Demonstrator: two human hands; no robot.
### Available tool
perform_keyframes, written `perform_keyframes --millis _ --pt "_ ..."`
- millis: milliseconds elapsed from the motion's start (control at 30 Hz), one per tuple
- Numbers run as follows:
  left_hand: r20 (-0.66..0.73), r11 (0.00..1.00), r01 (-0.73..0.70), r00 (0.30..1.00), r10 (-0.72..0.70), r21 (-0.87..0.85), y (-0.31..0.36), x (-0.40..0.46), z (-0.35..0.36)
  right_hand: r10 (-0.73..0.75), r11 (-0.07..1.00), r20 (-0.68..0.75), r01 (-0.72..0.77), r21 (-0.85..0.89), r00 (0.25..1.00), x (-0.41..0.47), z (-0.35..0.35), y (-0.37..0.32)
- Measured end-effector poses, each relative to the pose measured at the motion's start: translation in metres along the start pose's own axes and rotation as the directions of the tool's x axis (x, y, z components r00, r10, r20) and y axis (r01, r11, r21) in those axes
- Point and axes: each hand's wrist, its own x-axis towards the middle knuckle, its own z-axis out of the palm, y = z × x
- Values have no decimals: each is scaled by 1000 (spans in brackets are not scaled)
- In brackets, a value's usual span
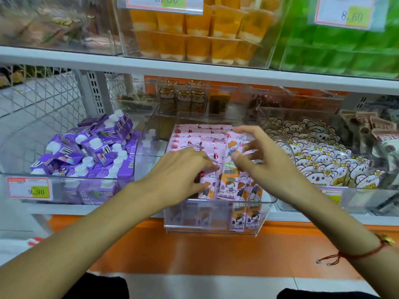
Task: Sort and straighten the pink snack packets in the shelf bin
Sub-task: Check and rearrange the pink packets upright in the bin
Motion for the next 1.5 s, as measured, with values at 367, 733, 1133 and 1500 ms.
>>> perform_keyframes --millis 367,733,1133,1500 --pt "-79 987 -26 997 13 -161 -4 -4 4 9 989 176 17 -145 984 -5 -2 10" --pt "16 999 -29 999 30 -39 -6 -1 8 -125 683 246 263 -681 961 -5 8 17" --pt "-153 952 133 972 -180 -276 -15 40 -10 -152 802 -133 44 -596 979 1 -36 37" --pt "92 960 246 968 -235 -136 -37 176 33 -73 915 -122 18 -404 990 0 -31 56"
